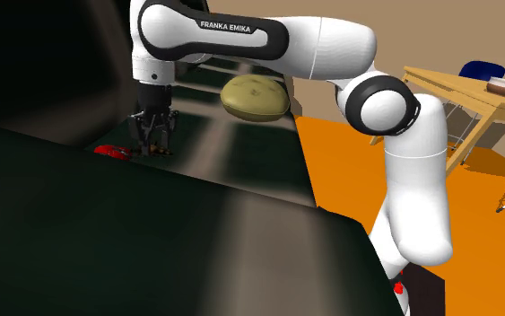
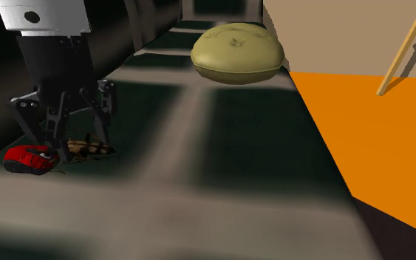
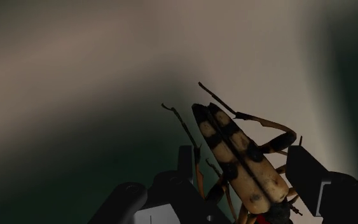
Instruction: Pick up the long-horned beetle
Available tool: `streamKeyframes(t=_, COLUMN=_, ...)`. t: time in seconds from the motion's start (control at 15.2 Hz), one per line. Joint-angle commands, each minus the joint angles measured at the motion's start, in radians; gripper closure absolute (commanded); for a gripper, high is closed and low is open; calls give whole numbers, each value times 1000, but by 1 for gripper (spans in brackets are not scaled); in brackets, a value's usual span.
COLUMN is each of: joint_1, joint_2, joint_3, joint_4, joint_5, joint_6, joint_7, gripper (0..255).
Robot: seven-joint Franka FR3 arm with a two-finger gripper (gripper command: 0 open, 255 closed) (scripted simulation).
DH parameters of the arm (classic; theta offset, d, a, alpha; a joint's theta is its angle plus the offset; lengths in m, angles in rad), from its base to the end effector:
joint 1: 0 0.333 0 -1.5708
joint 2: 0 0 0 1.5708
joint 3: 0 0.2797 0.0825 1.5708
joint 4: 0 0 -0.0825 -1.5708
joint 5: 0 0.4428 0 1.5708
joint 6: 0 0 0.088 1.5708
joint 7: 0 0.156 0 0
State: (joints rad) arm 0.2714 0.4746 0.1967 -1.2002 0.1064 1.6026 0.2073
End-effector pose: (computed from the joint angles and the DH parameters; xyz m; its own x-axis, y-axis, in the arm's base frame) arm 0.6513 0.3210 0.4259 0.9650 0.2411 -0.1031 0.2208 -0.9592 -0.1767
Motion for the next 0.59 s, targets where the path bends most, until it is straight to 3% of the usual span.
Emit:
streamKeyframes(t=0.0, joint_1=1, joint_2=3, joint_3=0, joint_4=29, joint_5=-1, joint_6=-26, joint_7=4, gripper=255)
streamKeyframes(t=0.53, joint_1=8, joint_2=34, joint_3=2, joint_4=162, joint_5=-6, joint_6=-126, joint_7=20, gripper=255)
